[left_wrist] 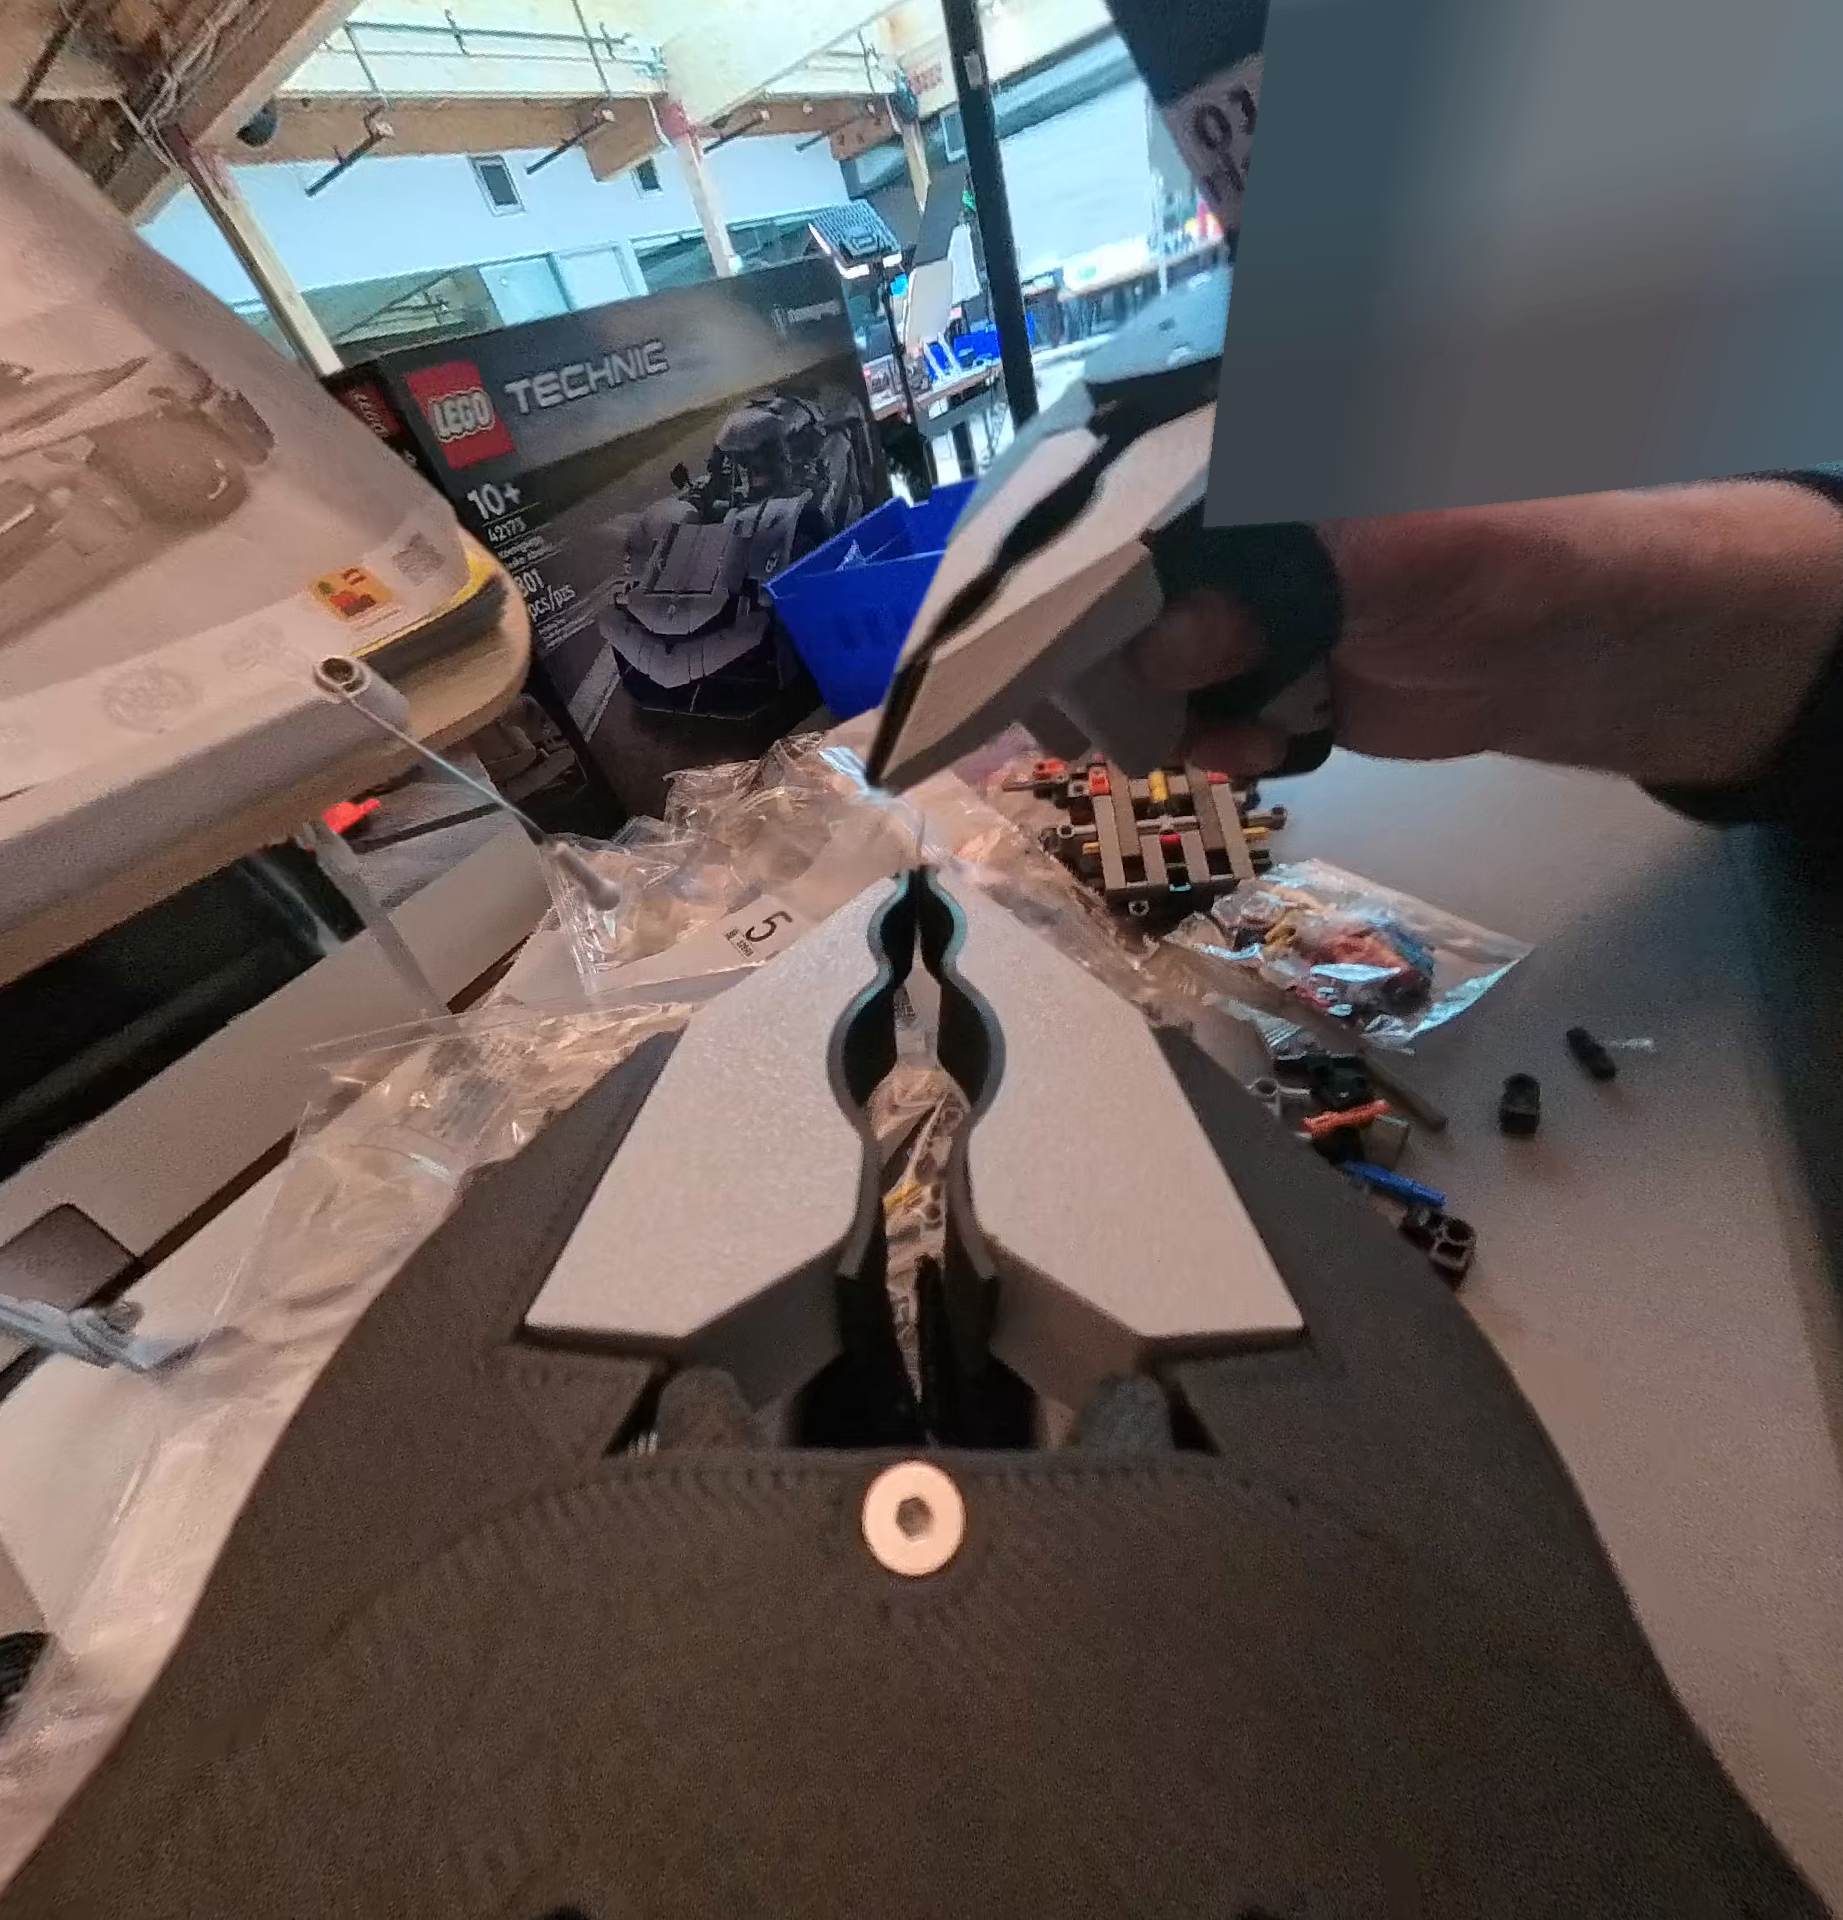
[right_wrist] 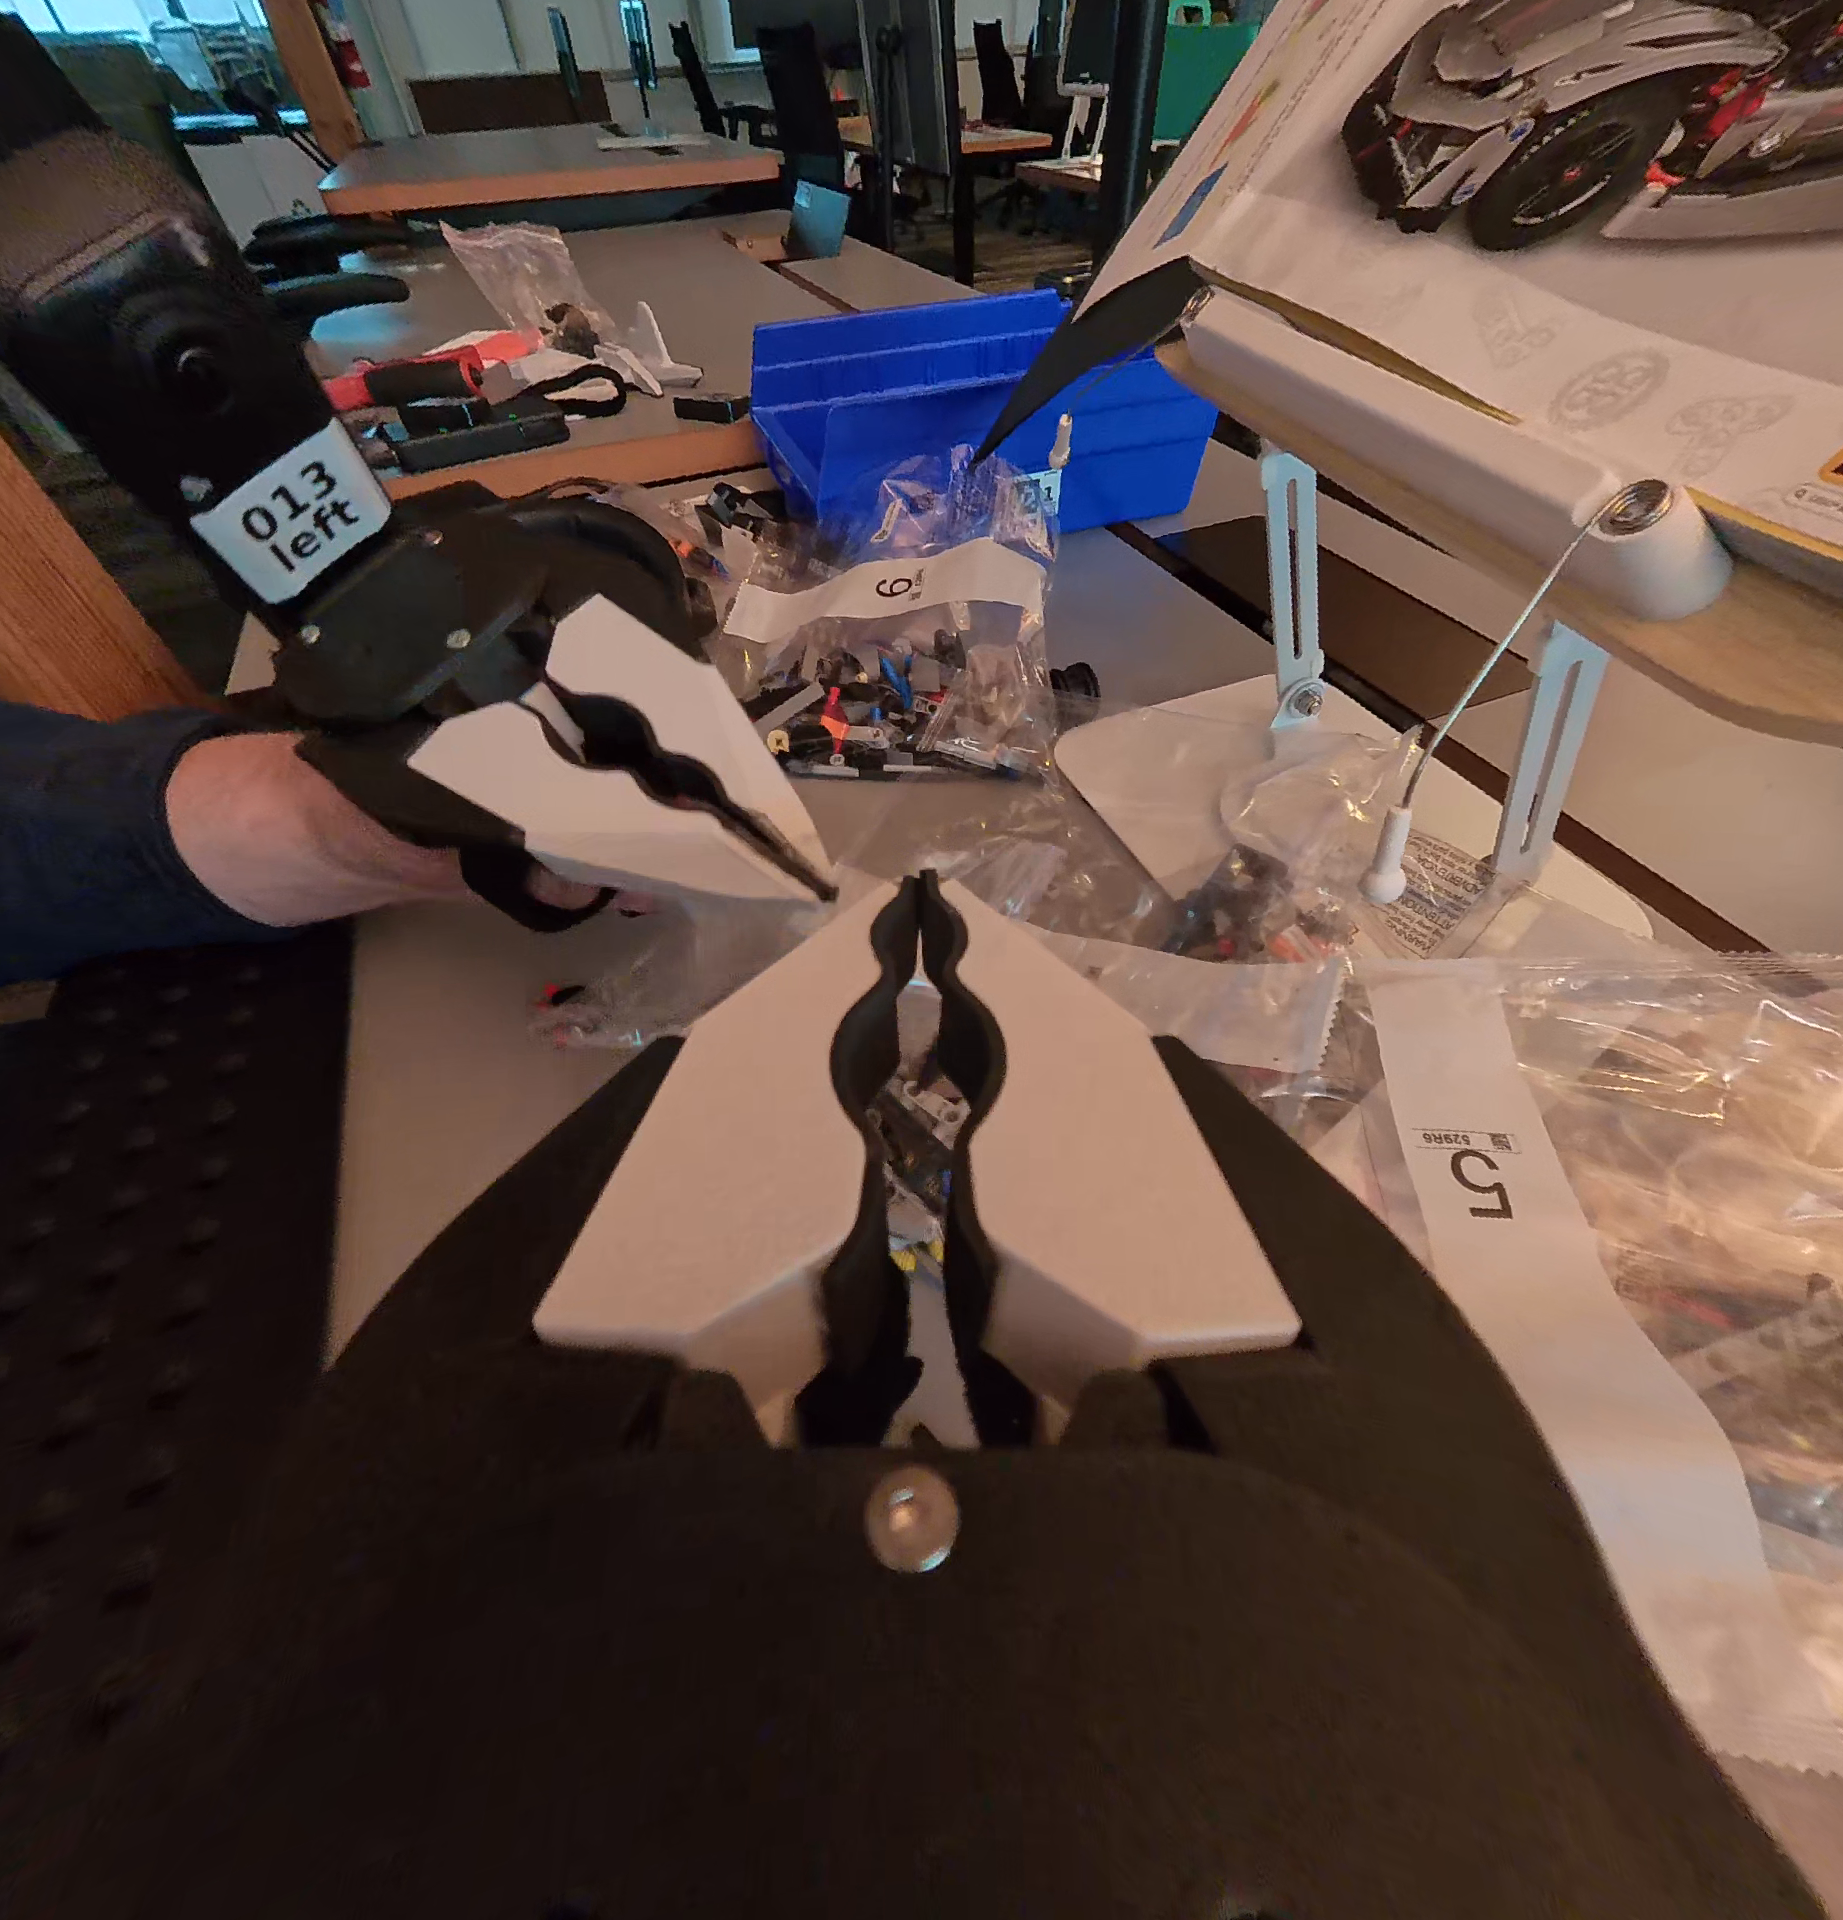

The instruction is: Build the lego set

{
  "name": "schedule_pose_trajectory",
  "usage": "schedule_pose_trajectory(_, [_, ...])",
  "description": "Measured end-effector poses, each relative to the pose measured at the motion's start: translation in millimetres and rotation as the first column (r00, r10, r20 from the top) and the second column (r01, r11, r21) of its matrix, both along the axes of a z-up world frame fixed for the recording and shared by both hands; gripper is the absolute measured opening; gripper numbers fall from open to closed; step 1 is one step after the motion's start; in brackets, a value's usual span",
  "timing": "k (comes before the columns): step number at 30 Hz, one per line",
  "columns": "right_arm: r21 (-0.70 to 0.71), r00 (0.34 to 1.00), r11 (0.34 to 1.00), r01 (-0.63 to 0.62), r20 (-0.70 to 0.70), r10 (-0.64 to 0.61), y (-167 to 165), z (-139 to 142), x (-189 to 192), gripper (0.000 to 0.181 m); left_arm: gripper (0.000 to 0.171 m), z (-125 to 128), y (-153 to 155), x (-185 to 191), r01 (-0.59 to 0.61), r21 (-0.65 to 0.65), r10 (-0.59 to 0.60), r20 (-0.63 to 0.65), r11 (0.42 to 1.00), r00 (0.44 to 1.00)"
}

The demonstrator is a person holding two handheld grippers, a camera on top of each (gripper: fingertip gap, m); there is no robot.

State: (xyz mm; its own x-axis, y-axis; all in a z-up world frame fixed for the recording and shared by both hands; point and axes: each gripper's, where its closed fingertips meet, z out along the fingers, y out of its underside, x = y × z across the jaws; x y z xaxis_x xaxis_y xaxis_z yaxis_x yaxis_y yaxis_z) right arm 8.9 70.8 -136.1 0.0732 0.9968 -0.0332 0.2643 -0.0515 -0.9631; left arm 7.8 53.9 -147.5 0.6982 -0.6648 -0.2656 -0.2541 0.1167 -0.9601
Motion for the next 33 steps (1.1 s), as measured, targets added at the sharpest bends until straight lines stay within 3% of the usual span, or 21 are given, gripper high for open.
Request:
schedule_pose_trajectory(11, [0.016,1.0,1.0,0.015,0.009,-0.015,4.0,0.2,4.0,0.0,0.0,15.5,-0.1,-11.5,0.036,-0.051,-0.026,0.195,0.998,0.981])
schedule_pose_trajectory(23, [-0.052,0.997,0.996,-0.076,-0.031,0.075,-14.4,-1.5,-8.6,0.012,0.0,10.1,-2.4,-3.3,0.054,-0.048,-0.046,0.156,0.997,0.987])
schedule_pose_trajectory(33, [-0.17,0.983,0.972,-0.164,-0.11,0.146,-21.7,3.0,-9.7,0.006,0.0,12.0,-5.4,-1.0,0.07,-0.033,-0.064,0.149,0.997,0.987])
